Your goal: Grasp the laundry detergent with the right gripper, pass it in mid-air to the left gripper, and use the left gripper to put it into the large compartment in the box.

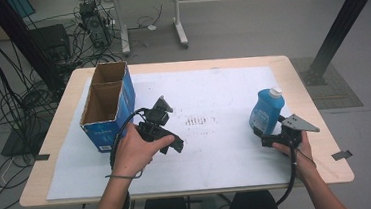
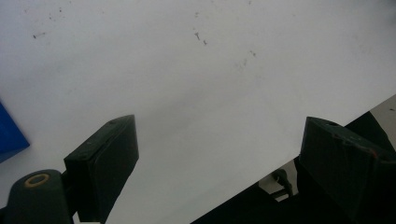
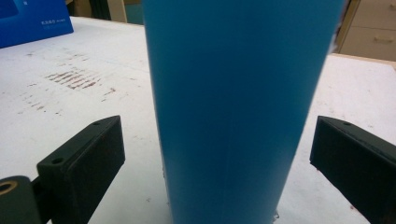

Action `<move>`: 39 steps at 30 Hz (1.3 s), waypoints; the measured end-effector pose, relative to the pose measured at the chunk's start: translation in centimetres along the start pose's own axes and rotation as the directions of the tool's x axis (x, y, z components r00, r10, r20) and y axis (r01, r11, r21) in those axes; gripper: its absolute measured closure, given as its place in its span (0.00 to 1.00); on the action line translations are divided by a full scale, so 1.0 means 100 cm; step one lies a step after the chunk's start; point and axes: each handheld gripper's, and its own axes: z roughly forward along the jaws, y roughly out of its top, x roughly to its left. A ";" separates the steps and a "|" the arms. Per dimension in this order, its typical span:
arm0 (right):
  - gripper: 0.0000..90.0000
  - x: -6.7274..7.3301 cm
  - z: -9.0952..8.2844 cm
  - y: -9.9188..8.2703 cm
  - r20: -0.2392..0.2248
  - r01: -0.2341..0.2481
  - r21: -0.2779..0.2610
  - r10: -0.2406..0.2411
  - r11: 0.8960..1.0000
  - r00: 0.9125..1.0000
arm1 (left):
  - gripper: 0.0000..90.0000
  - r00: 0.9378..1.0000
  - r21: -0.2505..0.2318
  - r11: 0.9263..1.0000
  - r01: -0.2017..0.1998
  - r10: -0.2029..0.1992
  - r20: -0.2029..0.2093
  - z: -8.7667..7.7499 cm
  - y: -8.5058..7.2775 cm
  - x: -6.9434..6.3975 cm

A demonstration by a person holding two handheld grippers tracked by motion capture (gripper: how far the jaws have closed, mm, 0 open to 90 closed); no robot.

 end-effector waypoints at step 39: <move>0.03 -0.001 0.001 -0.001 -0.006 -0.010 -0.013 0.010 1.000 1.000 | 0.13 1.000 -0.003 1.000 -0.005 0.005 0.005 0.002 0.005 -0.003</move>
